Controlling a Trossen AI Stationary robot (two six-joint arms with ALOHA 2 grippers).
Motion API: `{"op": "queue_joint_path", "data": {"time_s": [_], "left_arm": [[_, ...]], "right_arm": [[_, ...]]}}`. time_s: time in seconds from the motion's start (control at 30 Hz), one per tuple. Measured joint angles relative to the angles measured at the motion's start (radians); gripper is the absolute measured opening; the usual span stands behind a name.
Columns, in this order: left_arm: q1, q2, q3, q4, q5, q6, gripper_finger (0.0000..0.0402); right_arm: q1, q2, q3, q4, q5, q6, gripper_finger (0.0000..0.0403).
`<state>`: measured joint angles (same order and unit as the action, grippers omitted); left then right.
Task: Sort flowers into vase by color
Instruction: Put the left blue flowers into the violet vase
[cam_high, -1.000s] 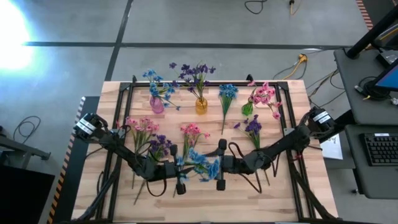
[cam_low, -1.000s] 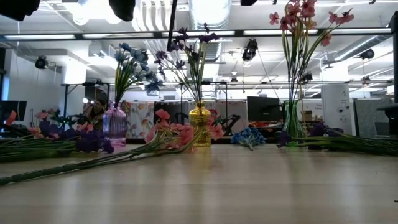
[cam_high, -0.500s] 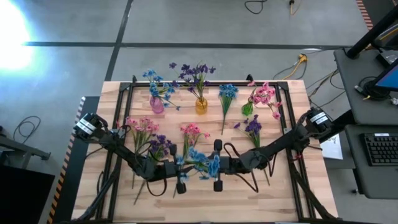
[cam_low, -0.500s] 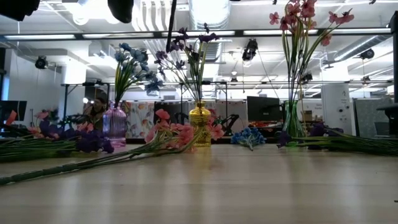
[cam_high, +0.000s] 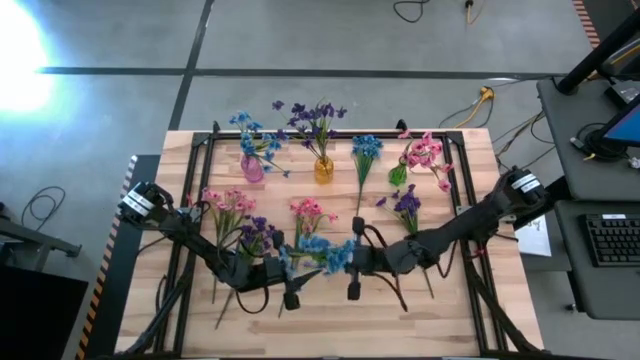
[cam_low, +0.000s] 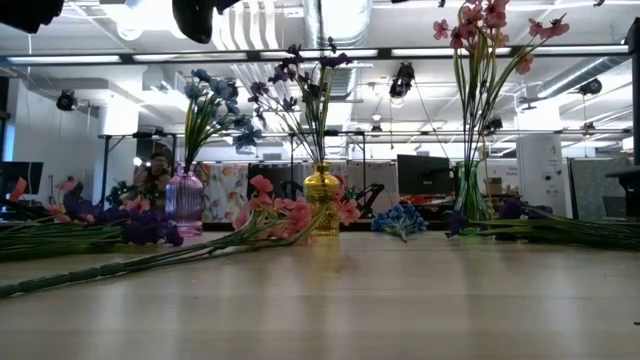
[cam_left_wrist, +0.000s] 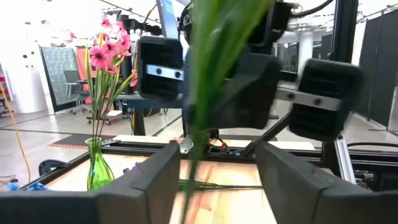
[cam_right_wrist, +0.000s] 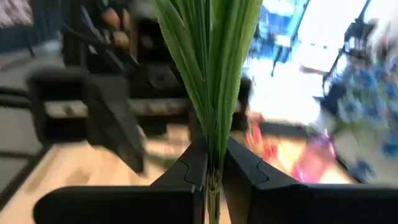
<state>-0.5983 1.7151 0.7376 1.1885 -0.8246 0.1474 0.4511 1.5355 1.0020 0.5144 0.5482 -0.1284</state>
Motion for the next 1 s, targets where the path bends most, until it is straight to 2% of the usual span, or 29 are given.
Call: {"op": "queue_joint_path", "data": {"time_s": [0.1,0.23,0.4,0.63,0.8,1.0], "left_arm": [[0.011,-0.002,0.001,0.002,0.000,0.000,0.0218],[0.037,-0.002,0.006,0.001,0.001,0.000,0.0223],[0.052,-0.003,0.032,0.002,0.003,0.015,0.0223],[0.099,-0.005,0.045,-0.014,0.024,-0.002,0.0223],[0.146,-0.005,0.048,-0.031,0.208,-0.037,0.0223],[0.164,-0.005,0.048,-0.028,0.182,-0.041,0.0210]], "right_arm": [[0.000,-0.047,0.021,-0.174,0.010,0.084,0.0024],[0.000,-0.089,0.039,-0.338,0.029,0.174,0.0024],[0.000,-0.094,0.038,-0.441,0.084,0.239,0.0023],[0.000,-0.083,0.033,-0.451,0.088,0.260,0.0023],[0.000,-0.080,0.039,-0.449,0.090,0.249,0.0023],[0.000,-0.080,0.039,-0.446,0.093,0.232,0.0023]]}}
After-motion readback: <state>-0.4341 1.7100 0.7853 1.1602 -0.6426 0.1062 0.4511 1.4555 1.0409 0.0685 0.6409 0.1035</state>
